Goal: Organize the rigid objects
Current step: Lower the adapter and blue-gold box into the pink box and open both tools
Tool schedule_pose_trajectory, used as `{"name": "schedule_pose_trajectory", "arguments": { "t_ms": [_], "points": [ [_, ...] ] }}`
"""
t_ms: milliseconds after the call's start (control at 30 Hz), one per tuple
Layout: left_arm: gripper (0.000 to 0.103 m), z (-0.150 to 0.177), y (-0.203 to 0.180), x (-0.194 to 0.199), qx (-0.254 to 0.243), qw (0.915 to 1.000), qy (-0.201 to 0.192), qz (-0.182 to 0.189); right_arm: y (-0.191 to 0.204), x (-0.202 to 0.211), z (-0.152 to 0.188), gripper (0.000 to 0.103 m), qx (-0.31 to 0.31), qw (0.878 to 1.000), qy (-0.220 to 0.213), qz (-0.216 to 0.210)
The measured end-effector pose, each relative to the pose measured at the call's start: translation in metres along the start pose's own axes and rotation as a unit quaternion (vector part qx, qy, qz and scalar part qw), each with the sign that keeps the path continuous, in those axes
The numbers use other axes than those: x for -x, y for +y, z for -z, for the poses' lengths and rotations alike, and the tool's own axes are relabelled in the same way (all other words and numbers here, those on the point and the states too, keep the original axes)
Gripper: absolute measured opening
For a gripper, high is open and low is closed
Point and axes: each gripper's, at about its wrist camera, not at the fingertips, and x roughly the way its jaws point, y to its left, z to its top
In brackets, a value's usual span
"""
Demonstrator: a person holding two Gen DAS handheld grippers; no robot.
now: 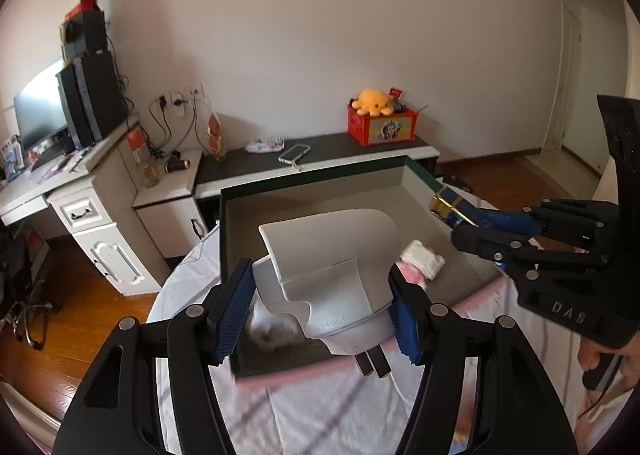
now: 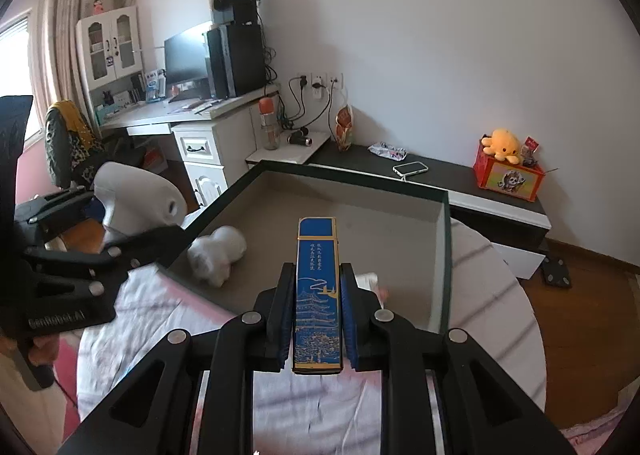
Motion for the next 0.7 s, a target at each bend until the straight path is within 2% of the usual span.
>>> {"name": "schedule_pose_trajectory", "arguments": {
  "t_ms": [233,400,567,700],
  "points": [
    [0.063,-0.022,0.006,-0.073,0.008,0.9984,0.056,-0.006,-0.018,-0.069,-0.024,0.021,-0.019,0.998,0.057,-0.003],
    [0.063,-0.025,0.008,-0.12,0.014,0.9944,0.103,-0.017,-0.031,-0.109,-0.023,0.021,-0.035,0.994,0.106,0.005],
    [0.063,-0.018,0.005,-0.137,0.008,0.9921,0.123,-0.024,-0.034,-0.119,-0.018,0.021,-0.035,0.992,0.121,0.009],
    [0.068,-0.018,0.007,-0.133,0.009,0.9926,0.116,-0.033,-0.033,-0.119,-0.02,0.022,-0.034,0.991,0.126,0.007]
  ]
}}
